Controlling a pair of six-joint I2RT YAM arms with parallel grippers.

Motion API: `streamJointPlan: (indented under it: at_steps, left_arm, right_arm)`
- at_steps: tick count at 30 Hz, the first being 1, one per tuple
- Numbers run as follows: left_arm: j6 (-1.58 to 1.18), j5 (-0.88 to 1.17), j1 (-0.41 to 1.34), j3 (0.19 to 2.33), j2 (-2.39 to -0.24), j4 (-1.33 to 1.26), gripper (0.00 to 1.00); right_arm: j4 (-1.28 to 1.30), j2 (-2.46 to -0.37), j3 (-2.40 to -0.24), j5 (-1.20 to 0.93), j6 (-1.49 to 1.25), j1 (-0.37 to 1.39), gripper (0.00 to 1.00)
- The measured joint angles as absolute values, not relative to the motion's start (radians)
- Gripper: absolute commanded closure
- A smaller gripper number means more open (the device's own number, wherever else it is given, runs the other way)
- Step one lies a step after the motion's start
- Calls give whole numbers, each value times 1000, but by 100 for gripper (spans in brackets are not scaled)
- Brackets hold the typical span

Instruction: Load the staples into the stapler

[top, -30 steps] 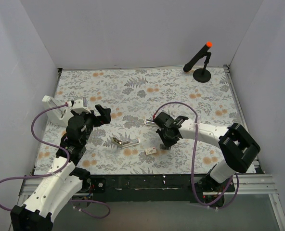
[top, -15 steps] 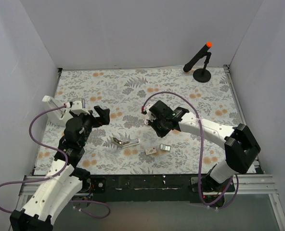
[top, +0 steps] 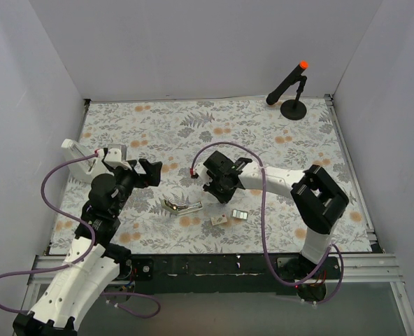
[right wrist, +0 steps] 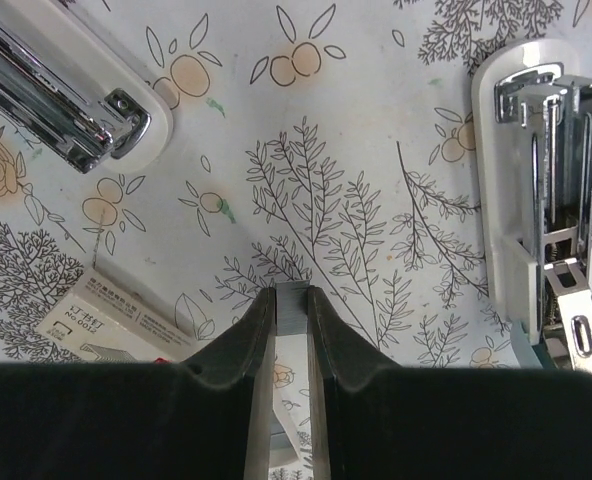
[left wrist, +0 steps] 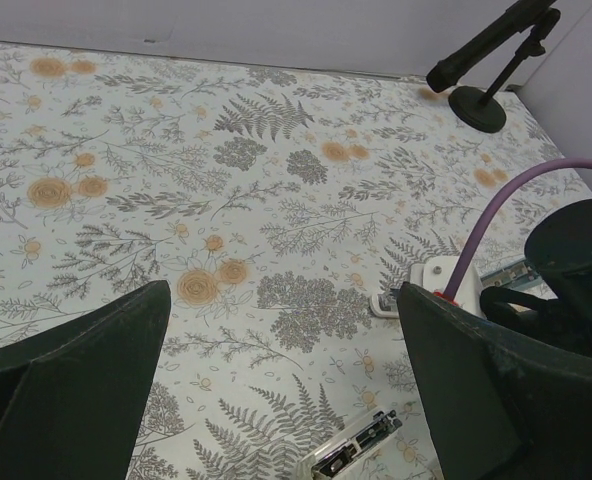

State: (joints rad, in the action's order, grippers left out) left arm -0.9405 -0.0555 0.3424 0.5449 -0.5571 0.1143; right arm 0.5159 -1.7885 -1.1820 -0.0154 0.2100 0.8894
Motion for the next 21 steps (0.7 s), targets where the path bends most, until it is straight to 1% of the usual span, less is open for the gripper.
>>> streamJointPlan:
  at_steps: [4, 5, 7, 8, 10, 14, 21]
  left_arm:
    - [-929, -32, 342, 546, -562, 118, 2]
    - [-926, -28, 342, 546, -564, 119, 2]
    - [-922, -21, 342, 546, -569, 120, 2]
    - [-922, -17, 342, 546, -573, 120, 2]
    - [-923, -15, 342, 547, -575, 120, 2]
    - [-923, -13, 342, 547, -575, 120, 2]
    - [-923, -11, 342, 547, -575, 120, 2]
  right_arm:
    - [502, -1809, -1182, -14, 240, 899, 76]
    - [500, -1816, -1182, -13, 244, 901, 73]
    - [498, -1831, -1187, -8, 252, 906, 70]
    - [495, -1833, -1190, -7, 258, 907, 66]
    - [495, -1834, -1192, -5, 263, 910, 63]
    - [509, -1840, -1206, -3, 259, 910, 53]
    - [589, -1848, -1282, -4, 207, 910, 53]
